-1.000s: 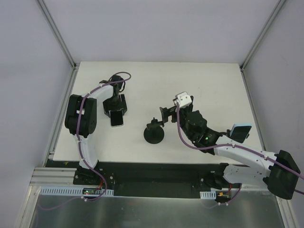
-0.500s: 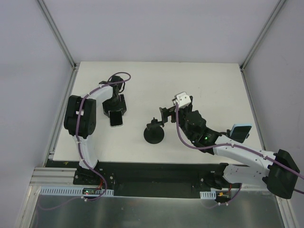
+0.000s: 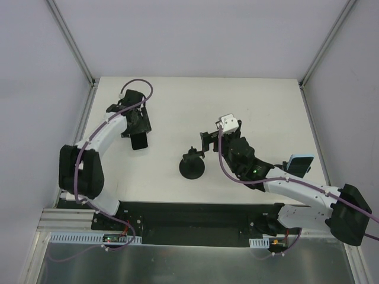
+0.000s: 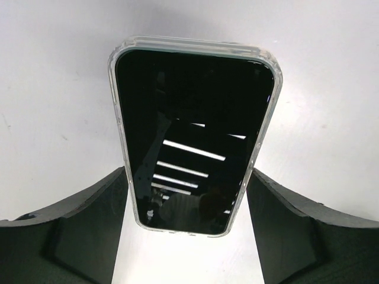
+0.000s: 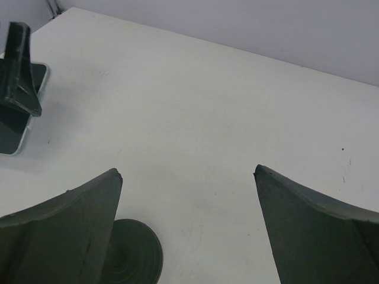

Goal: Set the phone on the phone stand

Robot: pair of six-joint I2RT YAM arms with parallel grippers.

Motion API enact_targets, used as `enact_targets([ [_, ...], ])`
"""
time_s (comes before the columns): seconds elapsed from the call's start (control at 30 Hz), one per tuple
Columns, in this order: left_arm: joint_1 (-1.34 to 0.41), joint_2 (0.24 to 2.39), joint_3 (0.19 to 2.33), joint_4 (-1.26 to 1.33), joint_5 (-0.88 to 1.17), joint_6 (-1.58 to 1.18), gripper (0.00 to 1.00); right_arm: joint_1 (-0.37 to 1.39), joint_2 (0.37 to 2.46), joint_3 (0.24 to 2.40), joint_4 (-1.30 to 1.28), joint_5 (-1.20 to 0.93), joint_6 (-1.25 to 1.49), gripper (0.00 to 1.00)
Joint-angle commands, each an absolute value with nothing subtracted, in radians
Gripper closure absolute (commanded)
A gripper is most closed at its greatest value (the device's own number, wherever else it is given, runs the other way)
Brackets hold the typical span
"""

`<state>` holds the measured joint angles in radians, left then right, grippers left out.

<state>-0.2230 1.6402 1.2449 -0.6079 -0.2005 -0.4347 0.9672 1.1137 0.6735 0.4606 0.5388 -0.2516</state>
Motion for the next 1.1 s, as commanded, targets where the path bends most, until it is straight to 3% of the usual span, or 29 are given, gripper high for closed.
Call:
enact_targets([
  [0.0,-0.222,1.392,1.206,-0.543,-0.197,-0.46,1.0,0.965,1.135,0.733,0.496,0.529,-0.242,0.03],
  [0.27,-0.224,1.005,1.114,-0.37,0.043,-0.577,1.0,0.966,1.092,0.736,0.468,0.428,-0.235,0.03],
  [0.47,-0.241,0.991,1.157,-0.338,0.239,-0.664,1.0,0.966,1.029,0.733,0.469,0.267,-0.184,0.04],
  [0.83,-0.527,1.031,1.244,-0.316,0.046,-0.67,1.0,1.074,1.077,0.787,0.5,0.124,-0.228,0.03],
  [1.07,-0.652,1.063,1.279,-0.318,-0.072,-0.704,1.0,1.109,1.072,0.781,0.523,0.225,-0.229,0.03],
])
